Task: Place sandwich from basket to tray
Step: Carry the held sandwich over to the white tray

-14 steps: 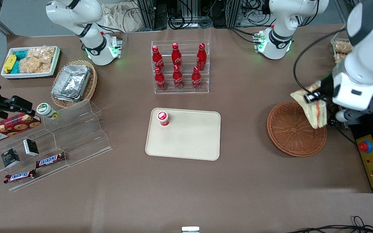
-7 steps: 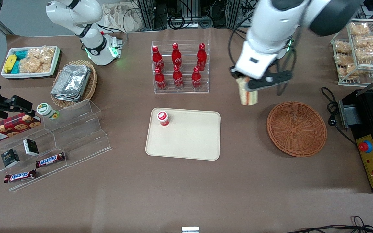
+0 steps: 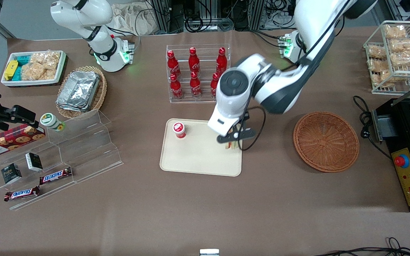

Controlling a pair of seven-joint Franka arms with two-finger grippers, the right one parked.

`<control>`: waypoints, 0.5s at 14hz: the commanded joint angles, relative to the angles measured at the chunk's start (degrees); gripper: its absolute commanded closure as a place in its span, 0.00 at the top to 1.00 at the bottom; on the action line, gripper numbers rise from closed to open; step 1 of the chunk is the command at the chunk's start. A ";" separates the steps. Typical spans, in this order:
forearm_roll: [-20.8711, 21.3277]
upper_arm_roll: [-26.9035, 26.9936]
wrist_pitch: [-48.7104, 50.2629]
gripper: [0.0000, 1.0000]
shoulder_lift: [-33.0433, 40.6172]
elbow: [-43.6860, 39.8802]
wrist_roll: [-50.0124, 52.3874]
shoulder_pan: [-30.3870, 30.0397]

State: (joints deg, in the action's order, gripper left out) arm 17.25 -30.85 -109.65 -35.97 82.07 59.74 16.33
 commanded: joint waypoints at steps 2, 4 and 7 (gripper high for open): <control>6.30 -0.26 -3.99 0.20 -8.57 -2.70 3.89 0.46; 7.27 -0.17 -7.22 0.20 -11.21 -2.88 4.07 0.55; 7.80 1.66 -9.00 0.28 -13.68 -3.40 4.86 3.17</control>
State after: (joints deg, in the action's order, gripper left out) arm 23.50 -30.69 -118.59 -47.91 81.14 62.62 16.89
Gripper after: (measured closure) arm 0.771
